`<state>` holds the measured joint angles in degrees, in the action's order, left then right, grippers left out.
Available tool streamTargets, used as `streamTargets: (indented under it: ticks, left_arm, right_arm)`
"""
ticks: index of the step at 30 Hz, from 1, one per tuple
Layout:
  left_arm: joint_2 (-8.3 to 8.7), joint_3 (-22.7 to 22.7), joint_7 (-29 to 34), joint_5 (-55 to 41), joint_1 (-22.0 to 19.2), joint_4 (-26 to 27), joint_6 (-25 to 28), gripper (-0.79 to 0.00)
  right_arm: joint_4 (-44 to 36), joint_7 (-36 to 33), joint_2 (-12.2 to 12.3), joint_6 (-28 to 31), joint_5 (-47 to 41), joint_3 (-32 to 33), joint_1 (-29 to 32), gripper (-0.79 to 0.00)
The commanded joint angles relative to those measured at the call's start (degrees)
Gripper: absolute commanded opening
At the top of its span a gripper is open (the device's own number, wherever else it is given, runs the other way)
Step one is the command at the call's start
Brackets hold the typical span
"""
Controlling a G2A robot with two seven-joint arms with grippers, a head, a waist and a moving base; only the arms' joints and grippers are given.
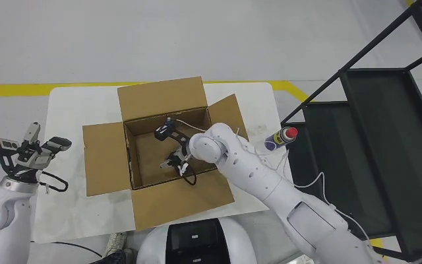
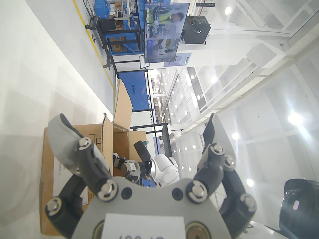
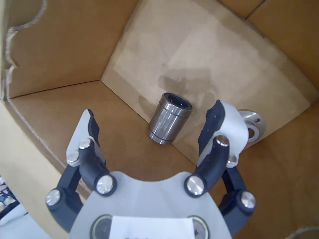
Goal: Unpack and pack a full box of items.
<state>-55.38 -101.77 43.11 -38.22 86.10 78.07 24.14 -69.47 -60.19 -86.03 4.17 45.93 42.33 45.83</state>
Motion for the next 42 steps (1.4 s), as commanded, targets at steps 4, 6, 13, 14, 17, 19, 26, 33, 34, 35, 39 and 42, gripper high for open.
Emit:
streamTargets:
  ticks: [4, 6, 13, 14, 17, 19, 26, 33, 34, 35, 39, 42]
  left_arm:
    - [0.00, 0.0, 0.0, 0.0, 0.0, 0.0, 0.0, 0.000]
    - [0.00, 0.0, 0.0, 0.0, 0.0, 0.0, 0.0, 0.000]
    - [0.00, 0.0, 0.0, 0.0, 0.0, 0.0, 0.0, 0.000]
    - [0.00, 0.0, 0.0, 0.0, 0.0, 0.0, 0.0, 0.000]
    - [0.00, 0.0, 0.0, 0.0, 0.0, 0.0, 0.0, 0.000]
    - [0.00, 0.0, 0.0, 0.0, 0.0, 0.0, 0.0, 0.000]
    - [0.00, 0.0, 0.0, 0.0, 0.0, 0.0, 0.0, 0.000]
    - [0.00, 0.0, 0.0, 0.0, 0.0, 0.0, 0.0, 0.000]
    - [0.00, 0.0, 0.0, 0.0, 0.0, 0.0, 0.0, 0.000]
    - [0.00, 0.0, 0.0, 0.0, 0.0, 0.0, 0.0, 0.000]
    - [0.00, 0.0, 0.0, 0.0, 0.0, 0.0, 0.0, 0.000]
    - [0.00, 0.0, 0.0, 0.0, 0.0, 0.0, 0.0, 0.000]
  right_arm:
    - [2.5, -1.4, -1.0, -5.5, 0.0, -1.8, -0.9, 0.000]
    - [3.2, -2.3, -1.4, -6.8, -0.2, -2.4, -1.3, 0.000]
    - [6.9, -2.7, -2.6, -6.6, -1.6, -3.7, -3.1, 0.000]
    - [7.0, -2.1, -2.7, -6.2, -1.9, -3.6, -3.4, 0.000]
    - [4.8, -1.5, -2.5, -5.7, -1.7, -2.8, -3.5, 0.000]
    - [1.8, -1.4, -2.0, -5.8, -1.9, -1.4, -2.6, 0.000]
    - [-6.6, -4.1, 0.0, -7.5, -0.3, 2.7, 2.1, 0.000]
    - [-6.6, -4.1, 0.0, -7.5, -0.3, 2.7, 2.1, 0.000]
    - [-6.6, -4.1, 0.0, -7.5, -0.3, 2.7, 2.1, 0.000]
    - [-6.6, -4.1, 0.0, -7.5, -0.3, 2.7, 2.1, 0.000]
    - [-5.8, -2.5, 0.0, -7.7, -0.2, 2.5, 2.9, 0.000]
    - [-3.5, -2.7, -0.4, -8.0, -0.8, 1.7, 2.2, 0.000]
